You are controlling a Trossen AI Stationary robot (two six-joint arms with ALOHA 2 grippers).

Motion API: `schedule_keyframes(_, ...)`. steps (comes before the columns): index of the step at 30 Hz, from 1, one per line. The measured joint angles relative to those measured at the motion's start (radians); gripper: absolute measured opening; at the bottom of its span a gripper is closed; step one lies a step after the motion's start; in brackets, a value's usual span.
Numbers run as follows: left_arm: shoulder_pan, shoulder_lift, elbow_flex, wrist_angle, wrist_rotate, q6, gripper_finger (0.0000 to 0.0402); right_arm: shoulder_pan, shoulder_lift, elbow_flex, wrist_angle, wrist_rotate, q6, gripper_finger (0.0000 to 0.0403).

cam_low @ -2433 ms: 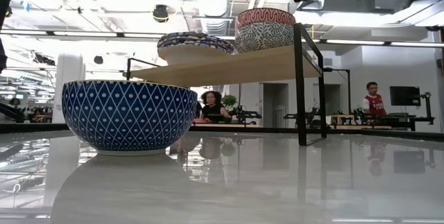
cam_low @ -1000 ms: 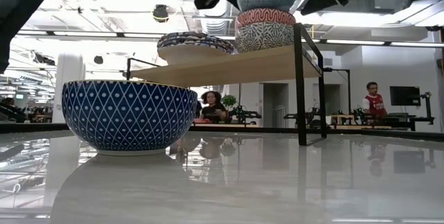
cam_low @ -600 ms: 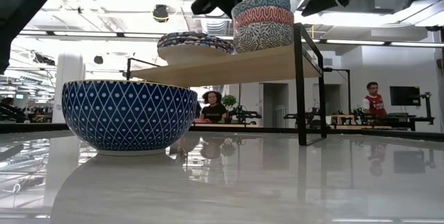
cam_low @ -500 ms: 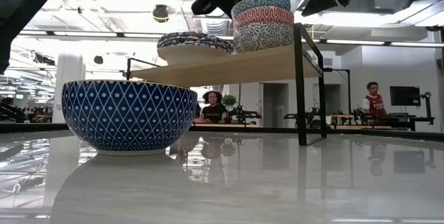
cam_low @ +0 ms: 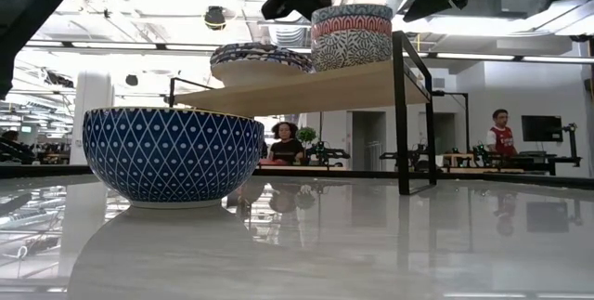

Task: Place and stack bowls onto a shelf
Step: Stack the orange bowl on top of the blue bowl on the shelf

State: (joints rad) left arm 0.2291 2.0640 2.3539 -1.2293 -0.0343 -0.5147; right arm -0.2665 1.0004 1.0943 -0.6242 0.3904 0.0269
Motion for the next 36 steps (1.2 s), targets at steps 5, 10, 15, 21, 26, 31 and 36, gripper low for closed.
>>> schedule_keyframes(5, 0.001, 0.000, 0.001, 0.015, 0.006, 0.013, 0.0087, 0.000, 0.000, 0.000, 0.012, 0.000, -0.002, 0.0023)
schedule_keyframes(10, 0.018, -0.012, 0.002, 0.011, 0.078, 0.006, 0.0101, -0.013, 0.003, 0.000, 0.172, -0.101, -0.058, 0.0023)
schedule_keyframes(15, 0.034, -0.035, 0.002, 0.012, 0.148, -0.002, 0.0103, -0.060, 0.043, 0.001, 0.314, -0.351, -0.077, 0.0023)
schedule_keyframes(21, 0.042, -0.085, 0.002, 0.013, 0.153, -0.003, 0.0103, -0.084, 0.120, -0.010, 0.328, -0.557, -0.080, 0.0023)
schedule_keyframes(26, 0.042, -0.132, 0.002, 0.013, 0.125, -0.004, 0.0103, -0.075, 0.147, -0.055, 0.354, -0.576, -0.097, 0.0021)
schedule_keyframes(31, 0.042, -0.164, 0.002, 0.016, 0.072, -0.004, 0.0103, -0.075, 0.136, -0.119, 0.398, -0.577, -0.107, 0.0020)
schedule_keyframes(36, 0.042, -0.170, 0.002, 0.017, 0.055, -0.004, 0.0103, -0.075, 0.137, -0.135, 0.403, -0.577, -0.112, 0.0019)
